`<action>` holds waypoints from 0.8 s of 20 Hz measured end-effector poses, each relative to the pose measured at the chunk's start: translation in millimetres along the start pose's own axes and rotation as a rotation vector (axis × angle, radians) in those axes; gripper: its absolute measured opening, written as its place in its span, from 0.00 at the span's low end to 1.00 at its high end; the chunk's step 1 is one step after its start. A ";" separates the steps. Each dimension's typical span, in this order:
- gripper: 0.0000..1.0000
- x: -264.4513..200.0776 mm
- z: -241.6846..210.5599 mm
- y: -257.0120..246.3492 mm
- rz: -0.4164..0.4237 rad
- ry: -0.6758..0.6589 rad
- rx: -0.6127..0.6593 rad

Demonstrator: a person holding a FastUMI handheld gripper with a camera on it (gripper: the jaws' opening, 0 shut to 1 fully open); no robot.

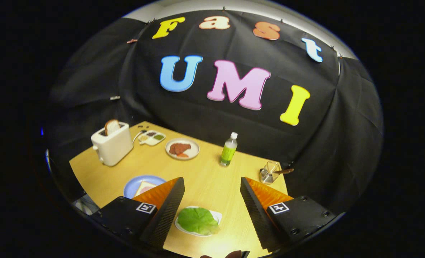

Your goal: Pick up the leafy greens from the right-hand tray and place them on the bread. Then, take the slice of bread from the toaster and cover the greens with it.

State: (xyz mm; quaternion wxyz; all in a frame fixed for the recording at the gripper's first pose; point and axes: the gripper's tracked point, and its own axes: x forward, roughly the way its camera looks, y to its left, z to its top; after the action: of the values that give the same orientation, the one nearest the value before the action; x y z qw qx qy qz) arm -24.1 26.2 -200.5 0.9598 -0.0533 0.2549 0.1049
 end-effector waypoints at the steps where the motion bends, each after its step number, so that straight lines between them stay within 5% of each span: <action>1: 0.97 8.3 -20.0 5.2 0.025 0.048 -0.013; 9: 0.96 62.0 -147.9 35.3 0.155 0.356 -0.028; 16: 0.89 105.0 -211.9 38.7 0.203 0.540 0.004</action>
State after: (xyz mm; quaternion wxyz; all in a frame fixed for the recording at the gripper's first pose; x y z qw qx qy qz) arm -45.2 49.1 -438.1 0.8419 -0.0516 0.5055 0.1820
